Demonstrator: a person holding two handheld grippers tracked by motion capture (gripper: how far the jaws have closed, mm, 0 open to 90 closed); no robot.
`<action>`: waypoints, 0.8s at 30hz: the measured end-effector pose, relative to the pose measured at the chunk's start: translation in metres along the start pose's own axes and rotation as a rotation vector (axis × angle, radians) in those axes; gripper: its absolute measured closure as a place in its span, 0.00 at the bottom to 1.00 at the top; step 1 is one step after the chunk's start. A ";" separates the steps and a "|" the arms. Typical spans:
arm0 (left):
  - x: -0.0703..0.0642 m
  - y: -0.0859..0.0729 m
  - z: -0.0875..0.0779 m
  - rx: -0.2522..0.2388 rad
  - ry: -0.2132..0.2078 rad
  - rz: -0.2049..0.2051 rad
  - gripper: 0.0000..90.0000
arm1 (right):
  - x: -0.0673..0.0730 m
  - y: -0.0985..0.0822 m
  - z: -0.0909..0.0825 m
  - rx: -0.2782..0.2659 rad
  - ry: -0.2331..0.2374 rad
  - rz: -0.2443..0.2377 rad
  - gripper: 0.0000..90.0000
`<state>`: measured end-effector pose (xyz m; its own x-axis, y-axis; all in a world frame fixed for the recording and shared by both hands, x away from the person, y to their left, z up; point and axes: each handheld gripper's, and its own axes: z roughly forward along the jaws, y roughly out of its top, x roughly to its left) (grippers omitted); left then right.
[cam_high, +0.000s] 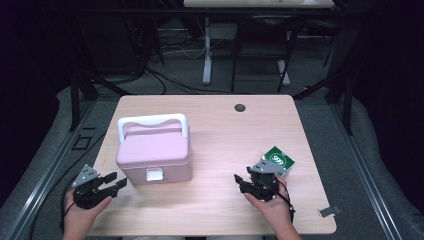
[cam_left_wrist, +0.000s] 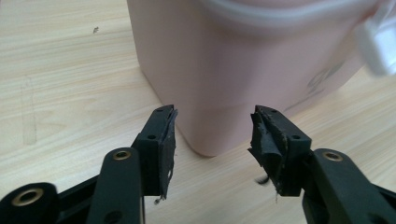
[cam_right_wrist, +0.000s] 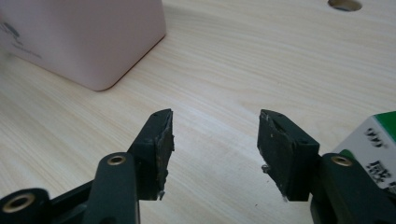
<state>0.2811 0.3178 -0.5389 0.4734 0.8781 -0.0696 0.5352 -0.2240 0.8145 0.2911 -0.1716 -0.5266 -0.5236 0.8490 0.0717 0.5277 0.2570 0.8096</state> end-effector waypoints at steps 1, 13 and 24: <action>0.000 -0.001 0.003 0.022 0.017 0.002 0.55 | 0.000 0.000 0.001 0.017 -0.013 0.005 0.53; 0.005 -0.005 0.007 0.064 -0.008 -0.054 0.63 | -0.010 -0.006 0.012 0.072 -0.012 0.071 0.60; 0.009 -0.004 0.005 0.047 -0.003 -0.081 0.63 | -0.005 -0.002 0.015 0.029 -0.018 0.064 0.62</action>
<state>0.2869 0.3249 -0.5454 0.4293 0.8930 -0.1354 0.6036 -0.1722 0.7785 0.3023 -0.1692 -0.5372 -0.4758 0.8723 0.1122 0.5791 0.2148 0.7864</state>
